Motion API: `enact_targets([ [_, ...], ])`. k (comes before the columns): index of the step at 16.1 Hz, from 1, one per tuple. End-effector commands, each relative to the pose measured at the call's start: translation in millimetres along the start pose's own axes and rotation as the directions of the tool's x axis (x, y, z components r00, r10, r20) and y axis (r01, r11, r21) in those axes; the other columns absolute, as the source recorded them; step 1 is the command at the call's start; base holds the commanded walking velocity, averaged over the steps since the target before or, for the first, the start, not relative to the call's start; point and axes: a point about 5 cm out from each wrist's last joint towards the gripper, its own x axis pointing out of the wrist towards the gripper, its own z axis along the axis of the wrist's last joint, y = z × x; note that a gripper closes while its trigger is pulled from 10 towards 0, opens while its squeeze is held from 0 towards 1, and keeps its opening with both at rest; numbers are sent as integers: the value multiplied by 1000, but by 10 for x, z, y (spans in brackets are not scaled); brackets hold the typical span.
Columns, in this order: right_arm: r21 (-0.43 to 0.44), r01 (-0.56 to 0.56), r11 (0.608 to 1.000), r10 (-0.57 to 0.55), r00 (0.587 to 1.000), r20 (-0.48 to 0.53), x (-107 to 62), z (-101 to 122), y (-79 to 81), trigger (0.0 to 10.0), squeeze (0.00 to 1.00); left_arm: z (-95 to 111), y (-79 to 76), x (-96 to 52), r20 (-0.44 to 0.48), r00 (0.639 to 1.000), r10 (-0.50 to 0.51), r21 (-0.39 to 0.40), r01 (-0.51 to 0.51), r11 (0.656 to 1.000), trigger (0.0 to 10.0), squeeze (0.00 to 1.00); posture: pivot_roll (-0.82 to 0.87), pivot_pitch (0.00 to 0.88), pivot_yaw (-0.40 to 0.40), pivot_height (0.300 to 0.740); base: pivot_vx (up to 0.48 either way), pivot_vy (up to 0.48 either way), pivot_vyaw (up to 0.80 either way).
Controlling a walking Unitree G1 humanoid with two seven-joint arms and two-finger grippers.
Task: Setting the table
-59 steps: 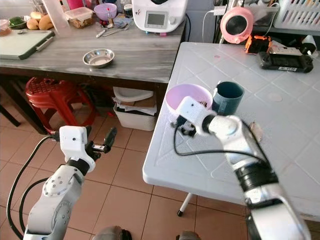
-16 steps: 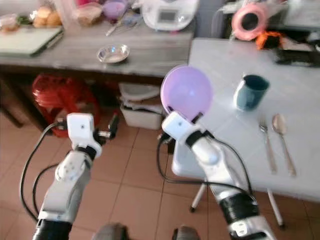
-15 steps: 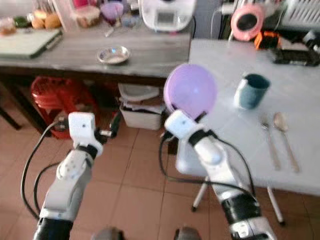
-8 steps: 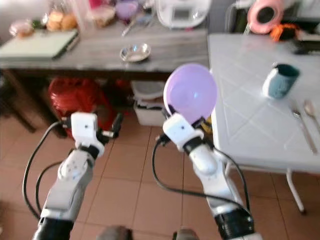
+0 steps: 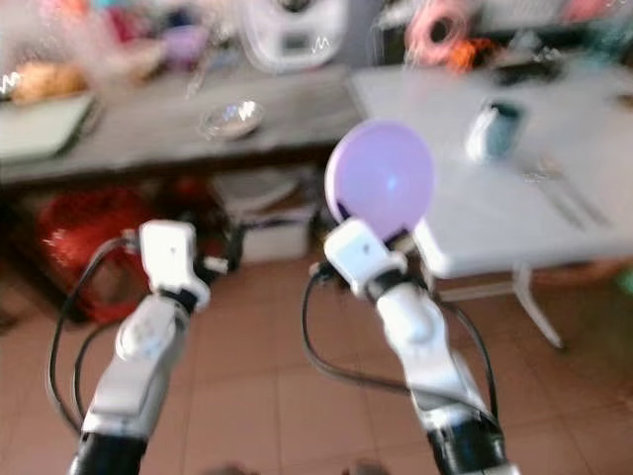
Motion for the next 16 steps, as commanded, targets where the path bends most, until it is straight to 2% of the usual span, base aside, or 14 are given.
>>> enact_targets([
  [1, -1, 0, 1000, 0, 999, 42, 21, 97, 6, 10000, 0, 18, 40, -12, 8, 1000, 6, 19, -6, 1000, 10000, 0, -61, 0, 60, 740, 480, 0, 0],
  [6, 20, -1, 1000, 0, 999, 40, -101, 91, 31, 10000, 0, 7, 47, 4, 1, 1000, 24, 8, -24, 1000, 10000, 0, -68, 0, 62, 740, 478, 0, 0],
  [8, -10, -24, 1000, 24, 999, 34, -126, 87, 59, 10000, 0, 4, 58, 7, -1, 999, 32, 10, -32, 999, 10000, 0, -68, 0, 62, 740, 467, 0, 0],
  [10, -10, -27, 1000, 28, 998, 48, -134, 117, 71, 10000, 0, 19, 77, 16, 14, 997, 71, -11, -71, 997, 10000, 0, -69, 0, 62, 740, 373, 296, 800],
  [14, -9, -45, 999, 45, 998, 49, -172, 131, 100, 10000, 0, 16, 132, 9, 22, 994, 108, 28, -109, 994, 10000, 0, -70, 0, 60, 740, 0, 0, 800],
  [16, 2, -50, 999, 50, 997, 53, -197, 149, 109, 10000, 0, 30, 123, 11, 36, 996, 87, 34, -88, 996, 10000, 0, -72, 0, 59, 740, 0, 0, 800],
])
